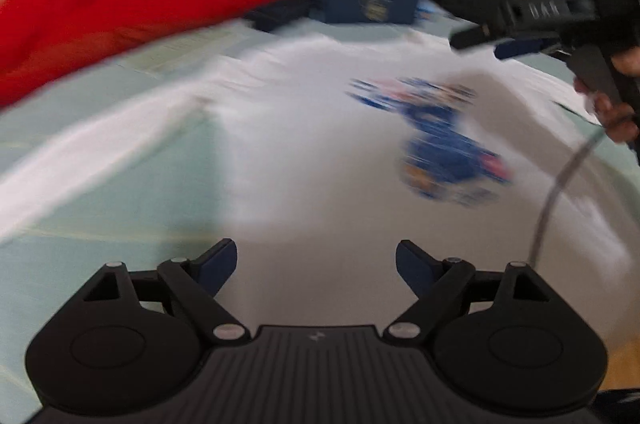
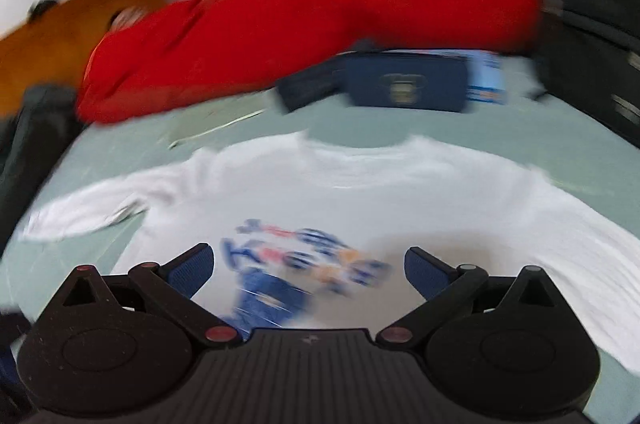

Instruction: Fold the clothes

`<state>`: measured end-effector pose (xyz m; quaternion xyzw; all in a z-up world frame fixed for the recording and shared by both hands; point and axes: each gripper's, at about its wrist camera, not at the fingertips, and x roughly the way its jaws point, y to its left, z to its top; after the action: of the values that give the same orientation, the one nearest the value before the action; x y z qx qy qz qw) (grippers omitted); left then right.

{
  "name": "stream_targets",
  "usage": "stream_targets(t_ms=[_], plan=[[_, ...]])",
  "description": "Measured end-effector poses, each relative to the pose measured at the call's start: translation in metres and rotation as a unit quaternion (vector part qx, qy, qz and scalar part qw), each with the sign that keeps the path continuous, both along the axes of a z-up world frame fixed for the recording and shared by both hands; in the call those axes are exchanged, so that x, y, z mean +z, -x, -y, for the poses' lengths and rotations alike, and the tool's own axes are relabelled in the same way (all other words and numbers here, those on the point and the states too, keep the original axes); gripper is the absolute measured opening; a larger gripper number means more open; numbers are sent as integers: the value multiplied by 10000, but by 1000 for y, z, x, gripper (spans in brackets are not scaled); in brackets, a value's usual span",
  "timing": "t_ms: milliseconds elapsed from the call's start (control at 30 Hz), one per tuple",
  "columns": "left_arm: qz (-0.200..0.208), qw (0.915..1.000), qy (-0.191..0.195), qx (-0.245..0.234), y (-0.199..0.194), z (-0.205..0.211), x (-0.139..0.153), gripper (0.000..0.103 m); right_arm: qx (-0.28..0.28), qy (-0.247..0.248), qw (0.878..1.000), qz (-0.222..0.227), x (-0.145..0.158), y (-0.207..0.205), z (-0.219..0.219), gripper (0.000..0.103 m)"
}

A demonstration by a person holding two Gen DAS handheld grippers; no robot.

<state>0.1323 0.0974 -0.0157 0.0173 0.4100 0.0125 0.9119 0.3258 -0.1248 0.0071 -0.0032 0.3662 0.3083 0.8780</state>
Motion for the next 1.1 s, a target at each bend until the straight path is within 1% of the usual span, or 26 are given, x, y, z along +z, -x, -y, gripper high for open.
stream_targets(t_ms=[100, 167, 267, 333, 400, 500, 567, 633, 733, 767, 833, 933, 1033, 1100], plan=[[91, 9981, -386, 480, -2, -32, 14, 87, 565, 99, 9983, 72, 4, -14, -64, 103], [171, 9968, -455, 637, 1, -48, 19, 87, 849, 171, 9962, 108, 5, -26, -108, 103], [178, 9960, -388, 780, 8, -66, 17, 87, 1005, 487, 9934, 277, -2, -44, -171, 103], [174, 9957, -354, 839, 13, -74, 14, 87, 990, 693, 9925, 193, -16, -56, -202, 103], [170, 9954, -330, 878, 18, -80, 9, 87, 989, 846, 9915, 68, -33, -66, -225, 103], [141, 9954, -378, 873, 21, -83, 3, 87, 967, 1012, 9901, -138, -57, -67, -234, 103], [152, 9955, -408, 839, 22, -84, 1, 87, 1131, 1108, 9872, -194, -70, -52, -231, 103], [165, 9958, -406, 799, 22, -86, 0, 87, 1267, 1335, 9828, 157, -79, -31, -230, 103], [193, 9961, -386, 768, 20, -88, -2, 87, 1462, 1448, 9780, 340, -76, -13, -226, 103], [202, 9961, -396, 759, 20, -89, -1, 87, 1493, 1379, 9785, 338, -72, -11, -223, 103], [231, 9961, -415, 741, 21, -90, 0, 87, 1480, 990, 9837, 240, -57, -15, -216, 103], [281, 9957, -461, 756, 25, -92, 3, 87, 1511, 461, 9868, 356, -41, -19, -215, 103], [303, 9946, -519, 851, 28, -97, 5, 87, 1882, 105, 9814, 363, -40, -17, -225, 103], [287, 9945, -470, 886, 31, -101, 4, 87, 2105, 122, 9771, 303, -49, -14, -237, 103]])
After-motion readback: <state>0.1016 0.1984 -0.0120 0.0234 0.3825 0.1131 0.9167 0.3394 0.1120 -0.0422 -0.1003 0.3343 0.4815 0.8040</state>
